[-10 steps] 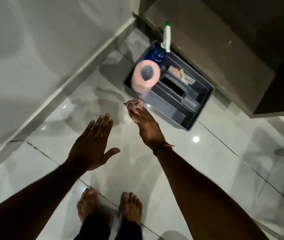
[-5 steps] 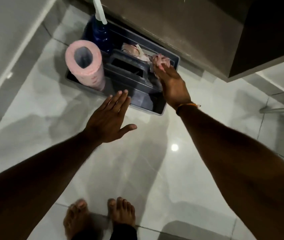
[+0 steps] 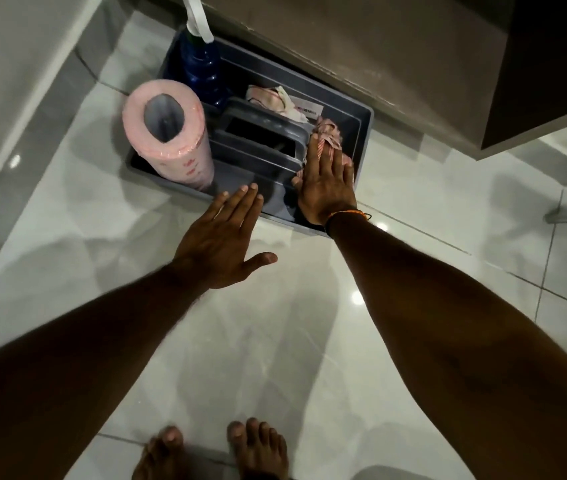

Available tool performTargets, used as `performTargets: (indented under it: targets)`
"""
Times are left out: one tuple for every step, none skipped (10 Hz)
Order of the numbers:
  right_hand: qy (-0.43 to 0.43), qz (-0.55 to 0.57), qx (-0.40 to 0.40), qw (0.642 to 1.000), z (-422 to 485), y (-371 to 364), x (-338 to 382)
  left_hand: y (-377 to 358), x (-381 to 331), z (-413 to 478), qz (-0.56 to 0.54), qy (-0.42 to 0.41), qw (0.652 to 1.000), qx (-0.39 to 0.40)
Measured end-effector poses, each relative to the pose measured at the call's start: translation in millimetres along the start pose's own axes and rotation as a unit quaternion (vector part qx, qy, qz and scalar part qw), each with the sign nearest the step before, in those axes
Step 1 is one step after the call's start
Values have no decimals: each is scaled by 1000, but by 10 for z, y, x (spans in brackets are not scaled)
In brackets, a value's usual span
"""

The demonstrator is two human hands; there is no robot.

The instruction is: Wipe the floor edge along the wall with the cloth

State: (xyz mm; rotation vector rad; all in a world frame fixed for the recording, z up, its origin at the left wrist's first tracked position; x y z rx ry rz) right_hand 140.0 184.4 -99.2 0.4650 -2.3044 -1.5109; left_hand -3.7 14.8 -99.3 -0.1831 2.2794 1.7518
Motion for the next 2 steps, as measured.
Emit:
performTargets:
  targets:
    - [-10, -7, 21, 1000, -14, 139, -9, 148, -4, -20, 4, 2, 1000, -13]
    - [-6, 13, -16, 1000, -189, 407, 46, 510, -69, 6, 24, -4, 998, -49]
Point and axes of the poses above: each hand's wrist, its own z-axis towards the middle knuckle, its own y-axis out of the back of the hand, x = y × z, the point moved 3 cm from there along z, towards the middle knuckle, and after that the axes turned 1 degree about -x, right-handed, at the moved point
